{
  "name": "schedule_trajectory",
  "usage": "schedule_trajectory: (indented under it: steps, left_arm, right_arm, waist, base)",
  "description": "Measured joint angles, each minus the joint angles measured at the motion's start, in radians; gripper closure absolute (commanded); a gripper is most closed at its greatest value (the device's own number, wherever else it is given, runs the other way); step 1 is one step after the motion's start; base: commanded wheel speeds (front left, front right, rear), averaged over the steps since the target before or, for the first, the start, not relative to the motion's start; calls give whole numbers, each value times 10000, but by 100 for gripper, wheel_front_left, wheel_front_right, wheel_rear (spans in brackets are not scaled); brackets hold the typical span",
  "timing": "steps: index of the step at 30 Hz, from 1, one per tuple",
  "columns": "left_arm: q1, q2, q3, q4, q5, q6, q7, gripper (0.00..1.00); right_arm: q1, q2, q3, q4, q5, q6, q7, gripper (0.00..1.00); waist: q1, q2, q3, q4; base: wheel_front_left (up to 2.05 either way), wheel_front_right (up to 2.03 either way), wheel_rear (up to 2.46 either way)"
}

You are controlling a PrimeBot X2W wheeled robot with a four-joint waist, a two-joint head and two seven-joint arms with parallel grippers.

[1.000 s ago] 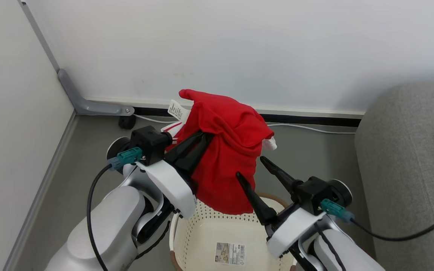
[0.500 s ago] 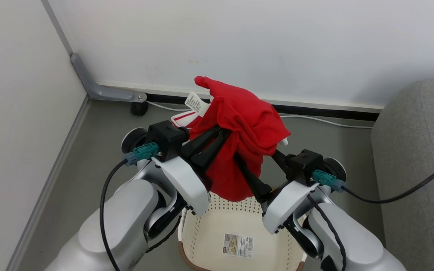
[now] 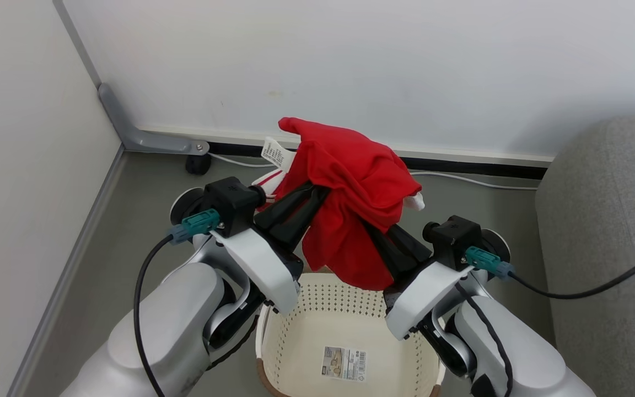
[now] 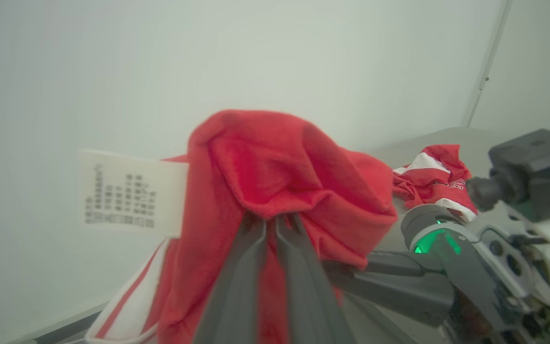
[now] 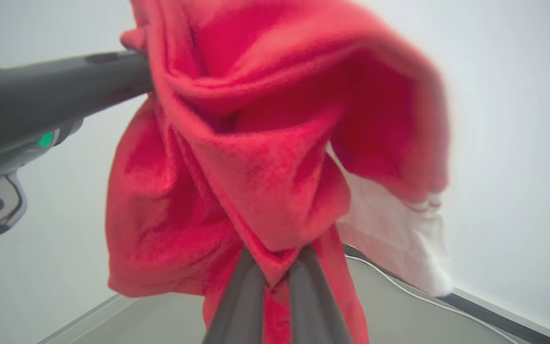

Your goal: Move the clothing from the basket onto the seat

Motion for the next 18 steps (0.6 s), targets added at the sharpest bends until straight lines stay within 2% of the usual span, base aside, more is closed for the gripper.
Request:
schedule_trajectory:
  steps: [1,2,3,4,10,18]
  left_arm:
    - [23,31,36,13,-69,4,-69,47]
    - [46,82,59,19,-90,4,-130,18]
    - [79,125,90,25,-96,8,-190,18]
    - [160,169,157,27,-115,12,-293,0]
    - [950,694,412,58,-257,165,-627,0]
    - [1782,959,332,-190,-226,182,-932,0]
  right_arm:
    - [100,0,-67,-132,8,0,0,100]
    - [208,2,-142,-276,17,0,0,100]
    - [312,2,-196,-387,15,0,0,100]
    - [420,2,-245,-510,15,0,0,100]
    - [1142,0,-639,-1039,-79,0,0,100]
    - [1804,6,-1342,-1540,-301,0,0,100]
  waist:
    - [0,0,-46,-49]
    - [0,0,-89,-107]
    - [0,0,-134,-164]
    - [0,1,-182,-225]
    - [0,0,-432,-702]
    - [0,0,-705,-1478]
  base:
    - [0,0,0]
    - [0,0,0]
    - [0,0,0]
    - [0,0,0]
    - [0,0,0]
    - [0,0,0]
